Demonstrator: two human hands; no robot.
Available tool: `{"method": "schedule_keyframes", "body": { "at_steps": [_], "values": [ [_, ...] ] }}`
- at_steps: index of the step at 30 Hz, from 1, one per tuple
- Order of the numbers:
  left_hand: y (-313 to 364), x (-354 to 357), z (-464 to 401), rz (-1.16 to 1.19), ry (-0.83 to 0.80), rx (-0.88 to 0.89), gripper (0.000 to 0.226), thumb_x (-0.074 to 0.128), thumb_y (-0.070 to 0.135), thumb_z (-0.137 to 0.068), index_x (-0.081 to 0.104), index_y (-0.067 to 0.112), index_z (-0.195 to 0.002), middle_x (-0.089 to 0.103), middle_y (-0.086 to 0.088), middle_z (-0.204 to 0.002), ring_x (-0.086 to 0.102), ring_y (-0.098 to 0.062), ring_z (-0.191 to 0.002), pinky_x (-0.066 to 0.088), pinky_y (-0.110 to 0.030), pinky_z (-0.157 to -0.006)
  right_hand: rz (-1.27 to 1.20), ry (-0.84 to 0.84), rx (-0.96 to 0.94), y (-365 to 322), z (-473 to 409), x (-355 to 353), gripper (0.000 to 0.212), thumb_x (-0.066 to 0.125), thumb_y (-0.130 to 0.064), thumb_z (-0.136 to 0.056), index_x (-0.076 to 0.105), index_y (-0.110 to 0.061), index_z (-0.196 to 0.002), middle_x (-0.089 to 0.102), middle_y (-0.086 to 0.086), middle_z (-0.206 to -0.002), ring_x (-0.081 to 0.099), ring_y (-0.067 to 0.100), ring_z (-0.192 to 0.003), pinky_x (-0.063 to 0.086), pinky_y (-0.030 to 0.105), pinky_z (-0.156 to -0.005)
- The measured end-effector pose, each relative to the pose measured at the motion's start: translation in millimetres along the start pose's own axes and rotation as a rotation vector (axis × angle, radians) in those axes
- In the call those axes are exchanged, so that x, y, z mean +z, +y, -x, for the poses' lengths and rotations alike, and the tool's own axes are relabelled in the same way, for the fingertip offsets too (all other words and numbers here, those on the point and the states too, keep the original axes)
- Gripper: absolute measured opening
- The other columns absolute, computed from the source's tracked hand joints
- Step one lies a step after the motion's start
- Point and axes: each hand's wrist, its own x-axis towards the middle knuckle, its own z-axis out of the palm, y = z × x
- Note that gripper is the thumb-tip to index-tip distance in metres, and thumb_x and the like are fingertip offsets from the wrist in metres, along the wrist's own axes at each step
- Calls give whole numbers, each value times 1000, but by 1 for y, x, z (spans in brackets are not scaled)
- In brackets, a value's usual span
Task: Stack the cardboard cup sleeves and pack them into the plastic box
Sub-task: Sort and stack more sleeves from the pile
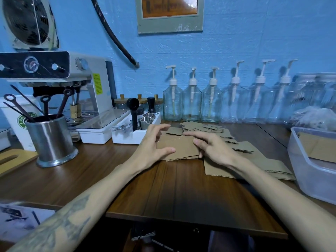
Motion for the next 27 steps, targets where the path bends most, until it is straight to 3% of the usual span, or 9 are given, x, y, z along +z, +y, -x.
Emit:
{"method": "schedule_keyframes", "body": {
  "at_steps": [4, 6, 8, 10, 12, 18, 23, 25, 27],
  "values": [
    [-3, 1, -1, -60, -26, 5, 73, 74, 45, -82, 40, 29, -144, 41, 9, -128, 45, -1, -119, 38, -16, -100, -131, -21, 18, -7, 0, 5, 38, 40, -21, -105, 60, -42, -130, 64, -16, -82, 59, 13, -65, 48, 25, -74],
    [-4, 1, -2, -105, -65, 31, 64, 70, 46, -86, 47, 28, -143, 44, 8, -126, 47, -2, -119, 39, -20, -103, -159, -54, 18, -10, 1, 8, 35, 43, -33, -104, 56, -46, -133, 60, -17, -78, 57, 2, -70, 45, 18, -74],
    [-7, 0, -3, -169, -94, 49, 58, 66, 50, -88, 52, 28, -140, 51, 11, -124, 50, -2, -117, 41, -25, -103, -55, -64, -5, -11, 2, 8, 41, 51, -46, -99, 48, -48, -139, 62, -31, -107, 54, -15, -93, 39, 11, -86],
    [-9, -2, -2, -225, -98, 58, 61, 62, 57, -88, 52, 29, -141, 56, 15, -125, 52, 0, -116, 43, -24, -101, 67, -41, -44, -11, 1, 7, 52, 60, -39, -96, 41, -46, -144, 48, -26, -139, 47, -10, -118, 39, 21, -104],
    [-11, -5, -2, -254, -94, 62, 64, 60, 61, -87, 51, 29, -142, 58, 19, -125, 52, 3, -115, 42, -20, -97, 121, -19, -100, -11, 2, 6, 60, 62, -29, -96, 35, -48, -147, 40, -24, -146, 43, -6, -124, 37, 23, -108],
    [-14, -6, -1, -113, -95, 2, 63, 73, 47, -84, 52, 30, -140, 57, 17, -129, 52, 4, -118, 41, -16, -98, 201, 10, -139, -5, 1, 4, 58, 65, -29, -93, 42, -48, -143, 50, -27, -132, 37, -16, -118, 30, 7, -89],
    [-20, -7, 4, -38, -132, -22, 56, 76, 35, -85, 52, 39, -135, 56, 17, -130, 52, 1, -119, 45, -26, -101, 150, 23, -129, -5, 2, 4, 58, 69, -26, -91, 47, -45, -141, 53, -22, -135, 45, -7, -122, 37, 15, -99],
    [-21, -8, 6, -6, -146, -32, 52, 75, 33, -85, 52, 43, -131, 59, 23, -126, 55, 2, -116, 47, -24, -97, 144, 27, -122, -4, 2, 4, 58, 70, -25, -90, 49, -45, -140, 55, -19, -137, 46, -7, -123, 37, 14, -100],
    [-21, -8, 6, 12, -150, -35, 49, 74, 34, -86, 53, 47, -128, 60, 24, -123, 57, 0, -114, 48, -23, -95, 144, 18, -105, -4, 2, 3, 59, 72, -25, -89, 49, -46, -139, 60, -21, -127, 52, -9, -112, 39, 7, -93]
  ]
}}
